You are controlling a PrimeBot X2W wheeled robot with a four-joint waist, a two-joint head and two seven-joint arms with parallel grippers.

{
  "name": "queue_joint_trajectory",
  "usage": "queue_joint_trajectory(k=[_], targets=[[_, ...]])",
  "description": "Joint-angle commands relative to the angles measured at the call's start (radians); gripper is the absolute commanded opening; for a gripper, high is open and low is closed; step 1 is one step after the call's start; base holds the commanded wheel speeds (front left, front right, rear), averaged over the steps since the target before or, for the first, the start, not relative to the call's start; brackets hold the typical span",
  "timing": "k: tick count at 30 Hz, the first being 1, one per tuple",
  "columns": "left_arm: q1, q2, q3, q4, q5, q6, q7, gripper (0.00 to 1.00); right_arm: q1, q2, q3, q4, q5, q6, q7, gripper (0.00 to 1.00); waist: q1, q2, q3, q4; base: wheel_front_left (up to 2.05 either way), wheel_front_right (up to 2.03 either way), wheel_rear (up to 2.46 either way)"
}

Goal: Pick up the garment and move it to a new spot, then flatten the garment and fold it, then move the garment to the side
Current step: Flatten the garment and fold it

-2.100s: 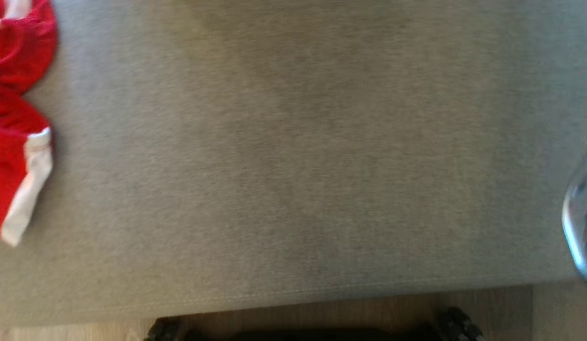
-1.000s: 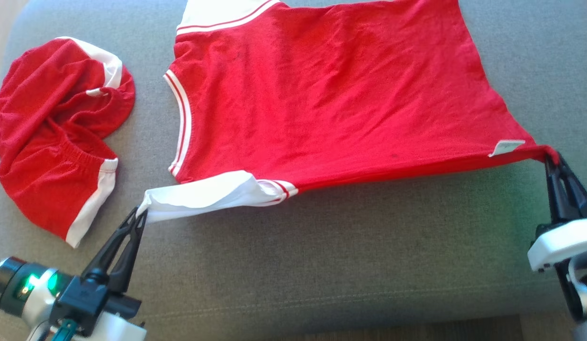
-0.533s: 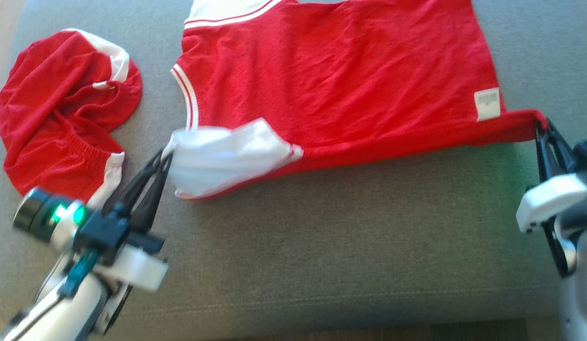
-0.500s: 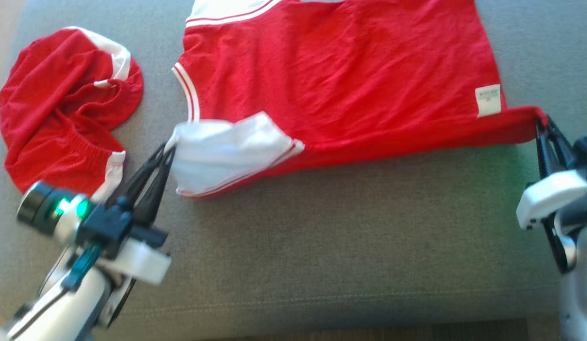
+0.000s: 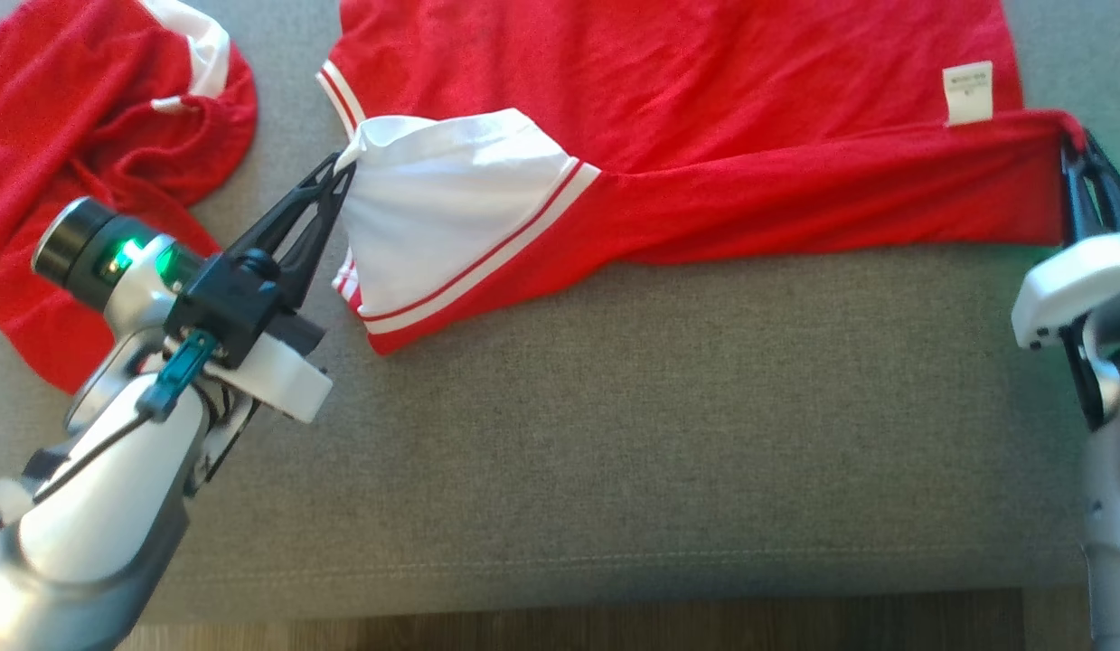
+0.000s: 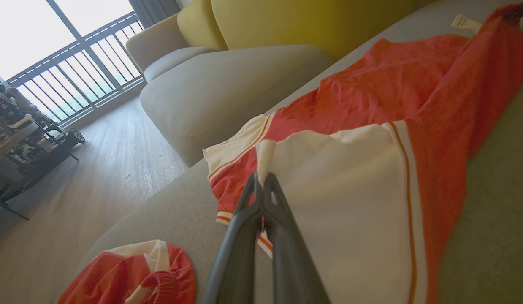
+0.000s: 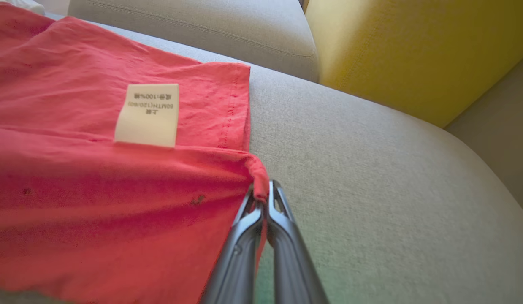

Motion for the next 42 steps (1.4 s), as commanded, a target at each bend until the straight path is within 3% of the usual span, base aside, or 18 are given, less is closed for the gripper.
queue_joint_trajectory(k=[1, 3, 6, 7, 9, 11, 13, 15, 16, 18, 19, 20, 21, 28, 37, 42], targets=[[-0.029, 0.032, 0.052, -0.023, 0.004, 0.003, -0.005, 0.0, -0.007, -0.011, 0.018, -0.028, -0.005, -0.001, -0.009, 0.0, 0.0, -0.0001, 0.015, -0.003, 0.0, 0.0, 0.0], [-0.064, 0.019, 0.045, 0.025, 0.027, -0.022, -0.005, 0.0, -0.043, -0.014, 0.028, -0.001, -0.02, -0.001, -0.014, 0.0, 0.0, -0.0001, 0.04, -0.006, 0.0, 0.0, 0.0], [-0.102, 0.009, 0.042, 0.077, 0.057, -0.027, -0.005, 0.0, -0.074, -0.011, 0.044, 0.025, -0.028, -0.001, -0.025, 0.0, 0.0, -0.0001, 0.054, -0.009, 0.0, 0.0, 0.0], [-0.114, 0.005, 0.044, 0.089, 0.066, -0.022, -0.005, 0.03, -0.083, -0.01, 0.049, 0.032, -0.03, -0.001, -0.03, 0.0, 0.0, -0.0001, 0.057, -0.01, 0.0, 0.0, 0.0], [-0.13, -0.003, 0.048, 0.107, 0.08, -0.013, -0.005, 0.23, -0.096, -0.006, 0.062, 0.048, -0.031, -0.001, -0.039, 0.0, 0.0, -0.0001, 0.058, -0.015, 0.0, 0.0, 0.0], [-0.141, -0.008, 0.053, 0.121, 0.095, 0.005, -0.005, 0.26, -0.107, -0.006, 0.079, 0.064, -0.029, -0.001, -0.054, 0.0, 0.0, -0.0001, 0.055, -0.021, 0.0, 0.0, 0.0], [-0.147, -0.011, 0.059, 0.128, 0.11, 0.027, -0.005, 0.24, -0.116, -0.006, 0.086, 0.077, -0.034, -0.001, -0.072, 0.0, 0.0, -0.0001, 0.05, -0.027, 0.0, 0.0, 0.0], [-0.148, -0.01, 0.062, 0.135, 0.122, 0.046, -0.005, 0.11, -0.124, -0.003, 0.088, 0.092, -0.036, -0.001, -0.083, 0.0, 0.0, -0.0001, 0.045, -0.033, 0.0, 0.0, 0.0], [-0.149, -0.009, 0.066, 0.134, 0.127, 0.059, -0.005, 0.0, -0.128, -0.002, 0.088, 0.098, -0.039, -0.001, -0.091, 0.0, 0.0, -0.0001, 0.043, -0.036, 0.0, 0.0, 0.0], [-0.147, -0.01, 0.072, 0.14, 0.128, 0.074, -0.005, 0.0, -0.136, 0.002, 0.087, 0.113, -0.043, -0.001, -0.102, 0.0, 0.0, -0.0001, 0.039, -0.04, 0.0, 0.0, 0.0], [-0.146, -0.011, 0.075, 0.145, 0.125, 0.078, -0.005, 0.07, -0.14, 0.007, 0.084, 0.122, -0.042, -0.001, -0.107, 0.0, 0.0, -0.0001, 0.037, -0.042, 0.0, 0.0, 0.0], [-0.143, -0.017, 0.079, 0.153, 0.116, 0.08, -0.005, 0.48, -0.145, 0.012, 0.081, 0.131, -0.043, -0.001, -0.112, 0.48, 0.0, -0.0001, 0.035, -0.043, 0.0, 0.0, 0.0], [-0.142, -0.02, 0.081, 0.157, 0.114, 0.083, -0.005, 1.0, -0.149, 0.016, 0.079, 0.137, -0.047, -0.001, -0.118, 1.0, 0.0, -0.0001, 0.033, -0.044, 0.0, 0.0, 0.0], [-0.007, -0.089, 0.152, 0.053, 0.021, 0.156, -0.005, 1.0, -0.114, 0.077, 0.003, 0.103, -0.041, -0.001, -0.172, 1.0, 0.0, -0.0001, 0.002, -0.042, 0.0, 0.0, 0.0], [0.318, -0.215, 0.201, -0.035, -0.136, 0.166, -0.005, 1.0, 0.008, 0.136, -0.016, 0.025, 0.031, -0.001, -0.192, 1.0, 0.0, -0.0001, -0.069, -0.059, 0.0, 0.0, 0.0], [0.366, -0.23, 0.193, 0.007, -0.166, 0.153, 0.004, 1.0, 0.039, 0.138, 0.007, 0.021, 0.069, -0.001, -0.19, 1.0, 0.0, -0.0001, -0.096, -0.067, 0.0, 0.0, 0.0]])
